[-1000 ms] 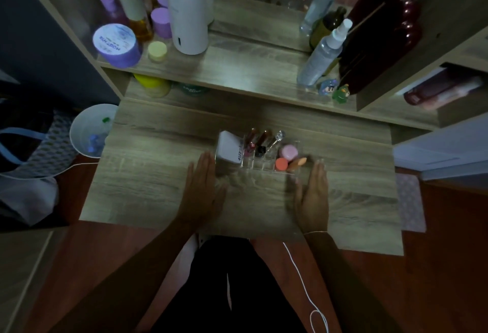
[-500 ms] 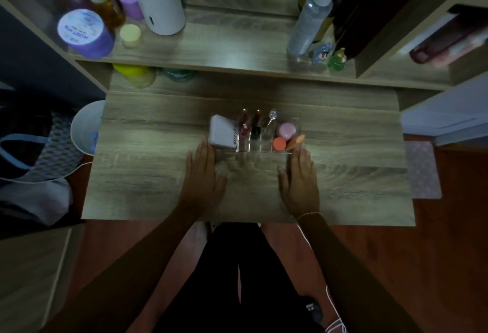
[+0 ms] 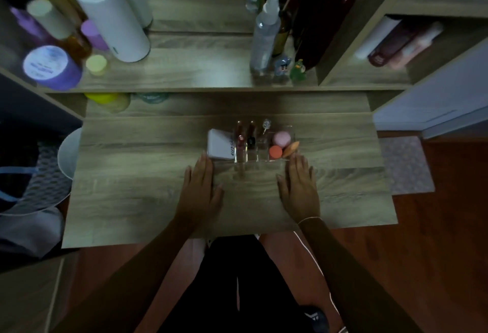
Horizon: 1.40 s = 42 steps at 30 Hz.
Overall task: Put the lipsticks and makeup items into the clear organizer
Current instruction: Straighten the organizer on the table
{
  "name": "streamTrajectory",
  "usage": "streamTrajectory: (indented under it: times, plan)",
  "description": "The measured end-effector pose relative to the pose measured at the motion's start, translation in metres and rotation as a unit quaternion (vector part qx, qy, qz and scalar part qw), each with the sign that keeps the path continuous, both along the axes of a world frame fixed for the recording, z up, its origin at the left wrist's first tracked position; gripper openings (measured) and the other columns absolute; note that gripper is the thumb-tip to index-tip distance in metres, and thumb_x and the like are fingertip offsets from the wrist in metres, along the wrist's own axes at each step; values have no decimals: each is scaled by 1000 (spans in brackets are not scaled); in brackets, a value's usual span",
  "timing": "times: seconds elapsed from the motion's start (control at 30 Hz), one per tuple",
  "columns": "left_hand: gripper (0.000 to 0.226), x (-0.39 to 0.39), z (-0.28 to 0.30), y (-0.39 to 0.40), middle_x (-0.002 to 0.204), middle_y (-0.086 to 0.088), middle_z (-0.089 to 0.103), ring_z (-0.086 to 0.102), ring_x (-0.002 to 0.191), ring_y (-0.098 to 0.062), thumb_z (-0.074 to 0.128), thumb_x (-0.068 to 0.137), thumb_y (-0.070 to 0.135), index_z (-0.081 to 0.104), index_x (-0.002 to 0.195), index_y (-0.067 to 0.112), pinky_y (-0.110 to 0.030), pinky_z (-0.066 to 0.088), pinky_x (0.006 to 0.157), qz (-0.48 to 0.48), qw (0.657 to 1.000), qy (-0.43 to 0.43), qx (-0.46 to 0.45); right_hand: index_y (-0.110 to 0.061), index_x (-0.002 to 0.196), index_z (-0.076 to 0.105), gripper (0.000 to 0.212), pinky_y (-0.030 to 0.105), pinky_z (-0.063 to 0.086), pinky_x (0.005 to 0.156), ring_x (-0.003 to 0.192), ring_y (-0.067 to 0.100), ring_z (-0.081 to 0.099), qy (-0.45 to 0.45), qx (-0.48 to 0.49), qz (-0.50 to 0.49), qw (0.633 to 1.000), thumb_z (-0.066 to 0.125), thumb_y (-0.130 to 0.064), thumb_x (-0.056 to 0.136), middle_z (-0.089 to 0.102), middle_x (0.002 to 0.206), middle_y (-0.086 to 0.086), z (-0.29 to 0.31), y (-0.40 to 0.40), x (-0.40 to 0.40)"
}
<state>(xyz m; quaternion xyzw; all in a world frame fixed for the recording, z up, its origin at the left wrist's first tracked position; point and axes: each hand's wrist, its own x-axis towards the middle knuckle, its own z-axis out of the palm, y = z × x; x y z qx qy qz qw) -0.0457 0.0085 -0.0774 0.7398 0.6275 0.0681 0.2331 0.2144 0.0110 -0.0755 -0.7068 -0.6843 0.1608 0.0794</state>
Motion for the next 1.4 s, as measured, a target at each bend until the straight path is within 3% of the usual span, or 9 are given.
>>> streamTrajectory:
  times: [0.17, 0.5, 0.7, 1.13, 1.4]
  plan:
    - [69, 30, 5, 12, 156, -18, 15, 11, 144, -27, 25, 90, 44, 17, 146, 4, -52, 10, 116, -30, 999, -2, 13, -6, 148, 19, 62, 53, 18, 120, 146, 32, 18, 21, 6, -40, 999, 43, -35, 99, 25, 157, 17, 0, 5, 32]
    - [68, 86, 7, 35, 158, -12, 6, 3, 146, -24, 14, 89, 45, 9, 148, 10, -48, 4, 117, -75, 997, 17, -4, -8, 148, 21, 60, 54, 18, 119, 146, 31, 19, 42, 22, -65, 997, 45, -33, 99, 27, 156, 17, -4, 20, 99]
    - [59, 108, 4, 44, 159, -11, 6, 0, 146, -22, 32, 99, 32, 8, 148, 11, -47, 0, 117, -78, 996, 33, -4, -8, 148, 21, 60, 55, 19, 119, 146, 31, 19, 49, 30, -70, 996, 43, -35, 99, 28, 155, 18, -6, 31, 119]
    - [56, 122, 2, 59, 158, -8, 12, 6, 145, -19, 28, 99, 35, 8, 147, 14, -43, 9, 117, -65, 998, 23, 3, -13, 149, 15, 60, 54, 14, 120, 147, 29, 15, 63, 31, -65, 995, 40, -35, 100, 22, 158, 15, -7, 49, 135]
    - [64, 122, 5, 57, 158, -11, 13, 9, 145, -22, 37, 97, 35, 4, 147, 13, -44, 10, 118, -57, 998, 4, 9, -18, 151, 9, 66, 51, 12, 121, 148, 27, 8, 82, 31, -78, 993, 42, -39, 98, 15, 160, 11, -13, 46, 133]
